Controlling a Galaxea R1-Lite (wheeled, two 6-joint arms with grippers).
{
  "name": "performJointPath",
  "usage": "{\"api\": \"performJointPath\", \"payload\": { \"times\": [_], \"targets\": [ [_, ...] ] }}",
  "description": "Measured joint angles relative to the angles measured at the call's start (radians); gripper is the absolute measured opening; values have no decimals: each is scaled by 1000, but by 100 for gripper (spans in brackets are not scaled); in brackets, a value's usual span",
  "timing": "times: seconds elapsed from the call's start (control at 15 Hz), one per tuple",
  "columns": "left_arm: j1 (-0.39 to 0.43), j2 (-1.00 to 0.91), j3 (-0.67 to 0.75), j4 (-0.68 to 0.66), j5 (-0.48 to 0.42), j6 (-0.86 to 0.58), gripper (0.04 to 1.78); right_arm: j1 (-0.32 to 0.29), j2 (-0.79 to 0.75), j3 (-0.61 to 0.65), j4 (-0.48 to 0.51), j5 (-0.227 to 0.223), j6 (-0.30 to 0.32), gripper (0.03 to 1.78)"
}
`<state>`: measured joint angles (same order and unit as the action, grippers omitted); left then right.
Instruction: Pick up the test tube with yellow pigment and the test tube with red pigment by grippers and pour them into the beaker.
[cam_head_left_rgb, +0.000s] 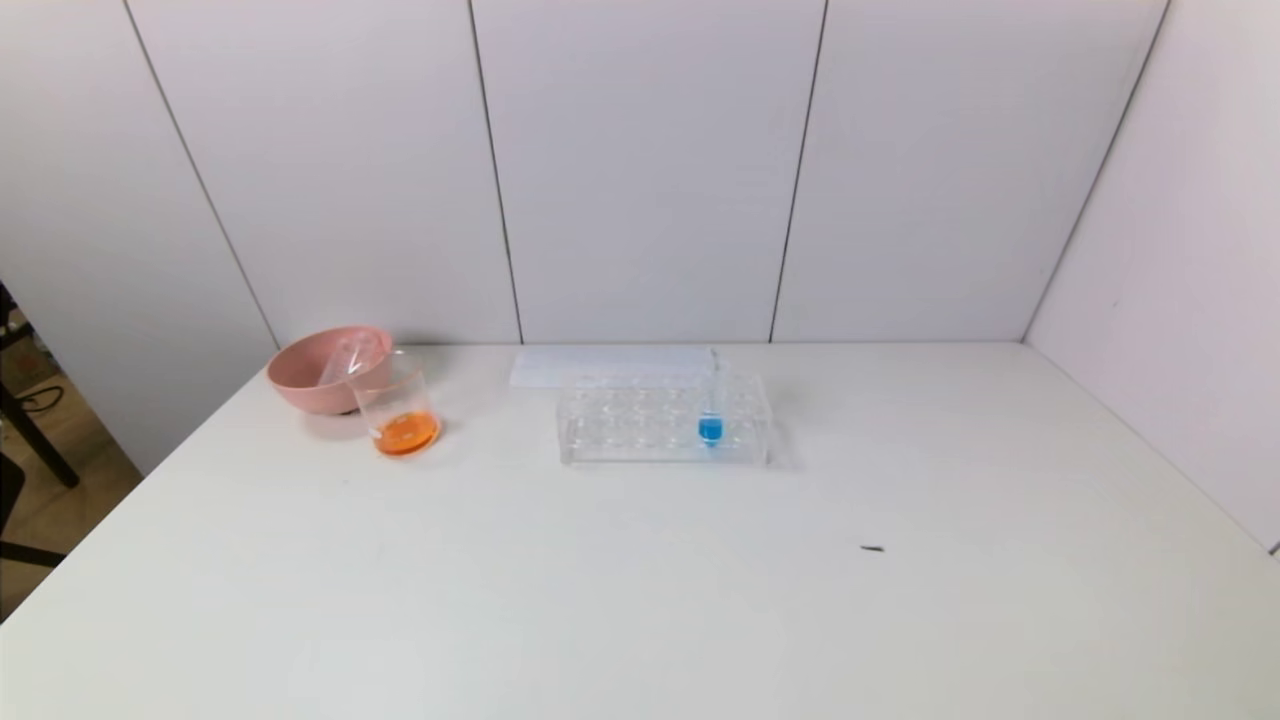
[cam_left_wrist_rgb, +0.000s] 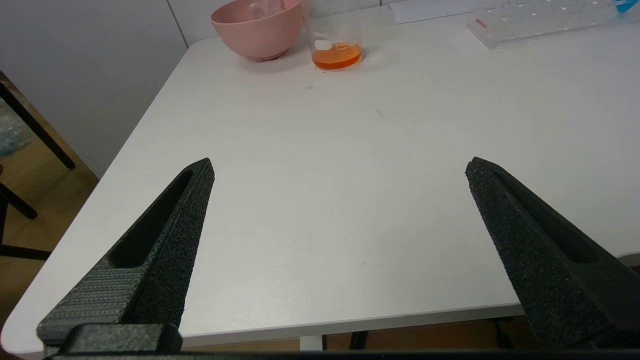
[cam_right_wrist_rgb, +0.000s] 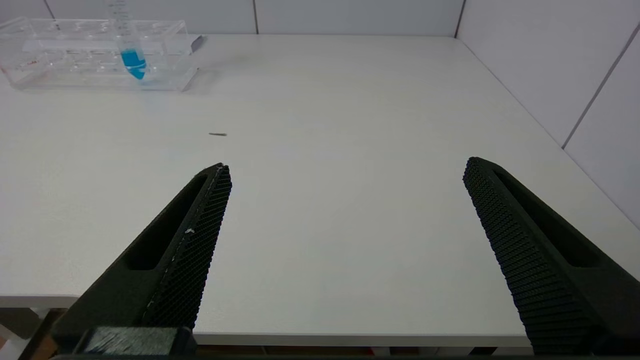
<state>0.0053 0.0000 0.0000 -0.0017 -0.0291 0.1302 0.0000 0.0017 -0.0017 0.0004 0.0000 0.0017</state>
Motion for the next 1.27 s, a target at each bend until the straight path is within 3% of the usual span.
{"api": "performJointPath", "payload": {
  "times": [1.27],
  "targets": [
    [0, 1, 0, -1, -9, -3, 176, 0, 0, 0, 2, 0, -2, 170]
  ]
}}
